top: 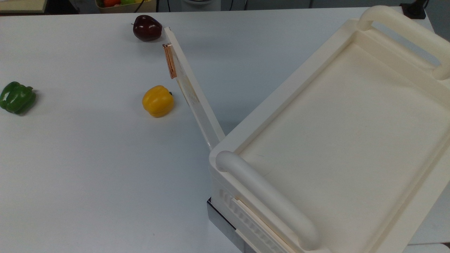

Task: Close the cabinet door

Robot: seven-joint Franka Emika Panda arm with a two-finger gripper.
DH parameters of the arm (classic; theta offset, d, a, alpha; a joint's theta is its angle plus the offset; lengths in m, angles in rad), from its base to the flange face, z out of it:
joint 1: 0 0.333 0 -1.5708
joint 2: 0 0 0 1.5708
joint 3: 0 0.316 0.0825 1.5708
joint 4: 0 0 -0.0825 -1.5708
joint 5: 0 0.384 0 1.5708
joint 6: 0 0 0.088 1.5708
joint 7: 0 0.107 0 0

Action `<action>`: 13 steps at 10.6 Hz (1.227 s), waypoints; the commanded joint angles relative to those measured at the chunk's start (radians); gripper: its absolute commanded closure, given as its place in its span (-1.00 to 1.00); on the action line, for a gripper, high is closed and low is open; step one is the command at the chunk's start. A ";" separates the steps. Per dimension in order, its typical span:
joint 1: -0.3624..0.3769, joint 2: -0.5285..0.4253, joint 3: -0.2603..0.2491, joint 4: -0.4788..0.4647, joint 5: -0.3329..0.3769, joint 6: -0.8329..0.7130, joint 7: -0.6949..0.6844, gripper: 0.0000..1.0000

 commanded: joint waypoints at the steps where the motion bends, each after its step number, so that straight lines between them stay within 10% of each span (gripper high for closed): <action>1: -0.007 -0.018 -0.007 -0.012 -0.009 0.012 -0.009 -1.00; 8: -0.047 -0.032 -0.007 -0.014 0.100 -0.075 -0.208 -1.00; 10: -0.047 -0.032 -0.009 -0.014 0.119 -0.110 -0.252 -0.51; 13: -0.064 -0.032 -0.009 -0.014 0.148 -0.114 -0.292 0.83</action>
